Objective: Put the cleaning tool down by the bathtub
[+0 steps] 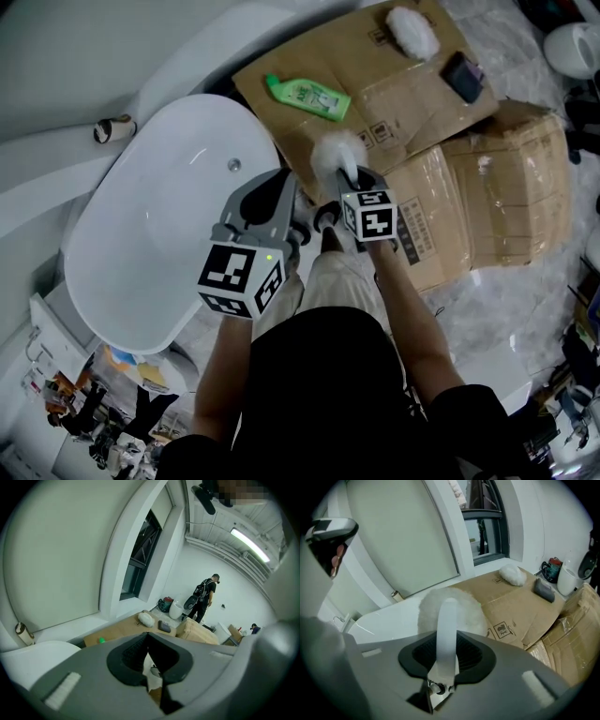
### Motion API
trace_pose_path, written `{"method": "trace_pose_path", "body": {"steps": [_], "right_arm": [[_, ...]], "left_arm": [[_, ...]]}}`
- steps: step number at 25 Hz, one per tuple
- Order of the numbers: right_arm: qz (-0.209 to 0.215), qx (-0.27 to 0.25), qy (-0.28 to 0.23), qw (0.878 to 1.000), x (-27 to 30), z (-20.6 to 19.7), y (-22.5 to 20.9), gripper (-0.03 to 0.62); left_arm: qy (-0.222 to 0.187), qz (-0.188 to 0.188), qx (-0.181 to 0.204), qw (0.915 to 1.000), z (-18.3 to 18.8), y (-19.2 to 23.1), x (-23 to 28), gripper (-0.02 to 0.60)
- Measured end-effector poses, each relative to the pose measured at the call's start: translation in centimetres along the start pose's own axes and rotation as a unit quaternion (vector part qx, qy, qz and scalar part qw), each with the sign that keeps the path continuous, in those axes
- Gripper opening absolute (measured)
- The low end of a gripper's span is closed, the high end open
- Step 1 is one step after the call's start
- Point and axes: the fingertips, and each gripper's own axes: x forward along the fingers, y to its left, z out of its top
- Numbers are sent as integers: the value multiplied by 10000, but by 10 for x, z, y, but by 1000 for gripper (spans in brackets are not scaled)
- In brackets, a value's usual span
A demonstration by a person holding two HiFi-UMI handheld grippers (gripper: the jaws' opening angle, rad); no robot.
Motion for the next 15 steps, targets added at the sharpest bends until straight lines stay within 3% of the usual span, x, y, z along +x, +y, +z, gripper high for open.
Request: {"method": "trace_pose_path", "body": {"steps": [15], "right_arm": [[-316, 183, 543, 9979, 65, -25, -37, 92]], "left_arm": [[213, 53, 41, 9998, -13, 11, 2, 0]]}}
